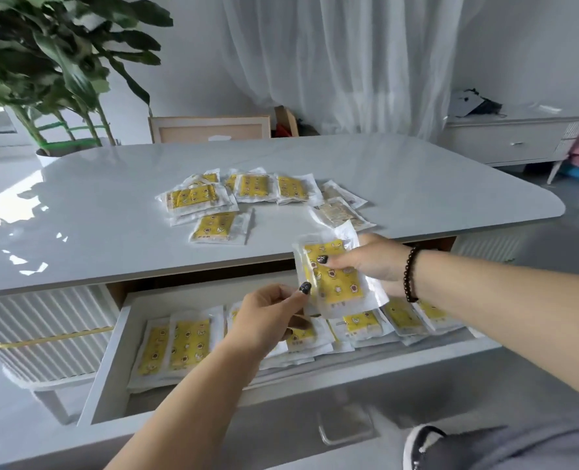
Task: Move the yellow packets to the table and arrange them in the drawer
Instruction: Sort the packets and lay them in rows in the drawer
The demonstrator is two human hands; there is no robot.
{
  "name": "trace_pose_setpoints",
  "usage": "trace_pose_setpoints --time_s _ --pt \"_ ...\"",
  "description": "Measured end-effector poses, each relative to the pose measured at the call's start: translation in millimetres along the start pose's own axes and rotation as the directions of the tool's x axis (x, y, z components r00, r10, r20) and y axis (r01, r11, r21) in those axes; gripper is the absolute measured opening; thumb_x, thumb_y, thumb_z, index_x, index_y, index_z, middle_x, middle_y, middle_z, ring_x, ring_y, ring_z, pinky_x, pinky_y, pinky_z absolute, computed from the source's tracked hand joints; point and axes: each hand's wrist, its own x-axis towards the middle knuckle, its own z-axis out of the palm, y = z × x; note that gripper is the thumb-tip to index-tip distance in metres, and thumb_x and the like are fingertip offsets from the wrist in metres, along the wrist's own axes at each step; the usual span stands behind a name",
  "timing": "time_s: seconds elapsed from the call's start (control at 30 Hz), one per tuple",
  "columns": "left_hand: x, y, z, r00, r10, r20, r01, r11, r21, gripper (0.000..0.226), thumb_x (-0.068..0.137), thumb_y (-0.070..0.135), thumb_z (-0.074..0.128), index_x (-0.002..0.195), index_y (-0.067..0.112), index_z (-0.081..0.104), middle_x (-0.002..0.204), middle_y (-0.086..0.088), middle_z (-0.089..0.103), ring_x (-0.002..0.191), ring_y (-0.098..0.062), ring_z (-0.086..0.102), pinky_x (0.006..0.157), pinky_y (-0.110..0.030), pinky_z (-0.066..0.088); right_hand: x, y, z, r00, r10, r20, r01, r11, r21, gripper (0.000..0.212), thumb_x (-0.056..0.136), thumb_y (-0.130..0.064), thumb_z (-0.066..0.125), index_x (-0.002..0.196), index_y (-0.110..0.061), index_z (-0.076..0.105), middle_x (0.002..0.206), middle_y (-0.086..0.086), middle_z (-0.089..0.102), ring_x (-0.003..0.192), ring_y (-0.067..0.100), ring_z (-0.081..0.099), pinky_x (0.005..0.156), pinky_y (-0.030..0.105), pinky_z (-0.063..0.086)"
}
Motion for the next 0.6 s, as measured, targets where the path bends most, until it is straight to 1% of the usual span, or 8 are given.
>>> trace_pose_setpoints --time_s 0.07,0.1,0.2,0.23,0.27,0.37,0.5,0.6 --pt "1.8 -0.4 1.5 1.0 -0.019 0.006 0.019 0.999 0.036 0.017 0.094 0.024 0.058 0.094 0.008 0.064 0.079 0.001 0.075 0.061 -0.01 0.064 0.055 -0.019 0.039 1.5 2.7 -26.8 0.995 0.056 0.078 -0.029 0.949 -0.313 0.042 0.074 -0.018 0.08 0.108 0.002 0.065 0.094 0.01 0.069 0.081 0.019 0.064 0.075 0.03 0.056" --pt "3.4 -0.9 1.7 0.999 -0.034 -0.003 0.034 0.998 0.046 0.016 0.095 0.023 0.056 0.098 0.009 0.063 0.079 0.002 0.076 0.06 -0.009 0.065 0.053 -0.016 0.041 2.9 9.0 -39.4 0.99 0.113 0.084 -0.057 0.868 -0.492 0.027 0.079 -0.017 0.075 0.099 0.001 0.068 0.085 0.007 0.069 0.071 0.018 0.063 0.065 0.026 0.055" --pt "8.6 -4.3 -0.6 0.996 -0.084 -0.037 0.086 0.994 0.065 0.014 0.093 0.014 0.053 0.104 0.011 0.062 0.079 0.002 0.075 0.062 -0.009 0.065 0.054 -0.017 0.042 11.9 35.7 -63.5 0.948 0.317 -0.021 -0.162 0.427 -0.89 0.023 0.075 -0.03 0.076 0.083 -0.011 0.067 0.084 0.001 0.069 0.077 0.019 0.065 0.072 0.027 0.054" --pt "10.3 -5.2 -0.9 0.994 -0.097 -0.042 0.1 0.992 0.075 0.015 0.093 0.013 0.053 0.105 0.012 0.062 0.08 0.002 0.075 0.063 -0.009 0.066 0.056 -0.02 0.042 17.6 44.5 -68.8 0.94 0.331 -0.079 -0.194 0.331 -0.923 0.023 0.074 -0.034 0.075 0.075 -0.014 0.062 0.079 -0.001 0.065 0.077 0.02 0.063 0.071 0.027 0.052" --pt "11.4 -5.8 -0.9 0.993 -0.108 -0.042 0.111 0.99 0.084 0.016 0.092 0.012 0.053 0.105 0.012 0.062 0.08 0.002 0.075 0.064 -0.009 0.066 0.058 -0.022 0.042 22.7 51.0 -73.0 0.934 0.328 -0.14 -0.244 0.303 -0.921 0.027 0.075 -0.035 0.074 0.07 -0.016 0.056 0.075 -0.001 0.06 0.074 0.02 0.059 0.066 0.025 0.048" --pt "13.2 -7.1 -0.3 0.991 -0.127 -0.033 0.129 0.987 0.091 0.016 0.092 0.011 0.054 0.106 0.013 0.062 0.081 0.002 0.076 0.063 -0.008 0.066 0.06 -0.023 0.042 37.3 59.8 -85.0 0.928 0.259 -0.269 -0.367 0.495 -0.788 0.031 0.08 -0.033 0.071 0.073 -0.012 0.049 0.075 0.001 0.052 0.068 0.016 0.051 0.054 0.022 0.04" --pt "13.9 -8.7 -0.8 0.99 -0.139 -0.037 0.141 0.986 0.092 0.016 0.092 0.009 0.053 0.105 0.013 0.062 0.083 0.0 0.076 0.061 -0.007 0.067 0.062 -0.024 0.043 56.5 81.7 -86.1 0.925 0.265 -0.272 -0.38 0.646 -0.662 0.038 0.085 -0.032 0.069 0.108 -0.005 0.057 0.102 0.008 0.055 0.092 0.022 0.053 0.075 0.025 0.043" --pt "14.0 -9.0 -1.2 0.988 -0.154 -0.019 0.155 0.984 0.089 0.017 0.092 0.009 0.053 0.105 0.014 0.062 0.081 0.002 0.076 0.062 -0.007 0.067 0.063 -0.023 0.043 65.6 97.6 -81.1 0.93 0.26 -0.259 -0.366 0.707 -0.605 0.028 0.084 -0.028 0.07 0.093 -0.005 0.056 0.097 0.009 0.055 0.092 0.023 0.054 0.077 0.028 0.045"
